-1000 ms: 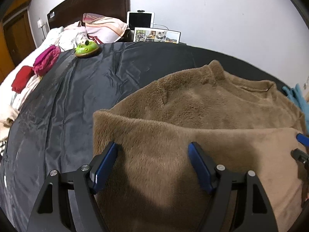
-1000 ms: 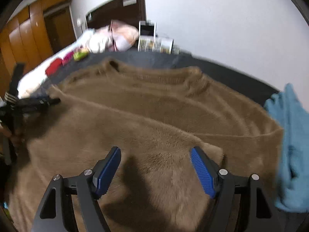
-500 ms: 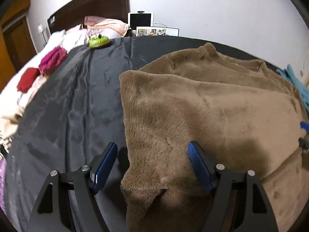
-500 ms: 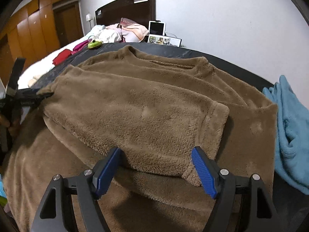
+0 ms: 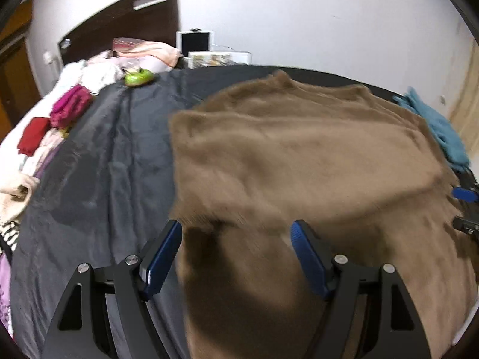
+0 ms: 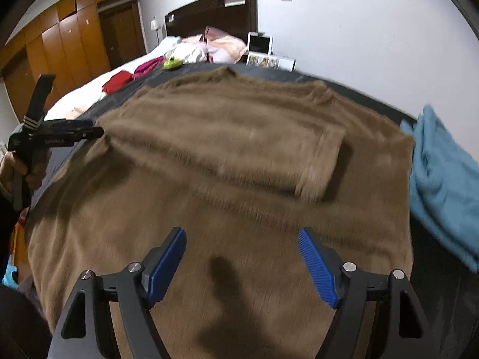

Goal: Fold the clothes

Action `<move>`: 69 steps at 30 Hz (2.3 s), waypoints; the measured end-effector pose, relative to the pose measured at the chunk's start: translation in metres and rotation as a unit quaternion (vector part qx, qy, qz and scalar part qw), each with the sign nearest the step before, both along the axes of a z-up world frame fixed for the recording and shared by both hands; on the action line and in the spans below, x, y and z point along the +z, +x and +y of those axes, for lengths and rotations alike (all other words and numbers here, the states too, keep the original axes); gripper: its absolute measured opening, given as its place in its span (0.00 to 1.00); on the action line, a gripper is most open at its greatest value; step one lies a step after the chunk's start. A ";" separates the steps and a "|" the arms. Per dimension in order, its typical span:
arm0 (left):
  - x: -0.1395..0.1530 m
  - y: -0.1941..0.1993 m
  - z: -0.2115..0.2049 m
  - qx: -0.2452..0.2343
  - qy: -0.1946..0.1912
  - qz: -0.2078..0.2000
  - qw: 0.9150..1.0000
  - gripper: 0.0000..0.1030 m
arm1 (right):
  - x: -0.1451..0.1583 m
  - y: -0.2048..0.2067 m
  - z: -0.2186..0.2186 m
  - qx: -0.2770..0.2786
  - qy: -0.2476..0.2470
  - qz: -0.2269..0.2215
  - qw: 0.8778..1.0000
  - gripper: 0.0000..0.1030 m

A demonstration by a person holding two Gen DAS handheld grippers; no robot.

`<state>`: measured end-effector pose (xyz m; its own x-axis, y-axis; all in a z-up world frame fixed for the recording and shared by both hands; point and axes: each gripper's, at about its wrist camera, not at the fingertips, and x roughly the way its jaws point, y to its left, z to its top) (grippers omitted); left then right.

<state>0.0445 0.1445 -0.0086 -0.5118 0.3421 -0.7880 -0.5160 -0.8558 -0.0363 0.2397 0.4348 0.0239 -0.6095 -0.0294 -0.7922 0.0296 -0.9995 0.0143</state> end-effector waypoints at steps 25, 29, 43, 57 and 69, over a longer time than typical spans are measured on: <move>-0.016 0.081 -0.029 -0.016 -0.028 -0.003 0.999 0.78 | -0.020 0.116 -0.002 -0.021 0.021 -0.017 0.999 0.80; -0.016 0.102 -0.038 -0.028 -0.027 -0.004 0.999 0.78 | -0.019 0.140 -0.003 -0.021 0.026 -0.017 0.999 0.80; -0.008 0.166 -0.090 -0.112 0.072 -0.028 0.991 0.78 | -0.010 0.230 -0.025 0.025 -0.030 -0.010 0.999 0.80; -0.030 0.210 -0.119 -0.181 0.100 -0.045 0.977 0.78 | -0.026 0.266 -0.015 0.004 -0.092 -0.020 0.996 0.80; -0.074 0.199 -0.100 -0.196 0.104 -0.115 0.968 0.78 | -0.053 0.249 0.005 -0.030 -0.148 -0.025 0.988 0.80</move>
<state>0.2439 0.0447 -0.0824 -0.1296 0.6388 -0.7583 -0.7581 -0.5568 -0.3395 0.4890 0.4399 -0.0289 -0.5778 -0.2288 -0.7835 -0.0376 -0.9514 0.3056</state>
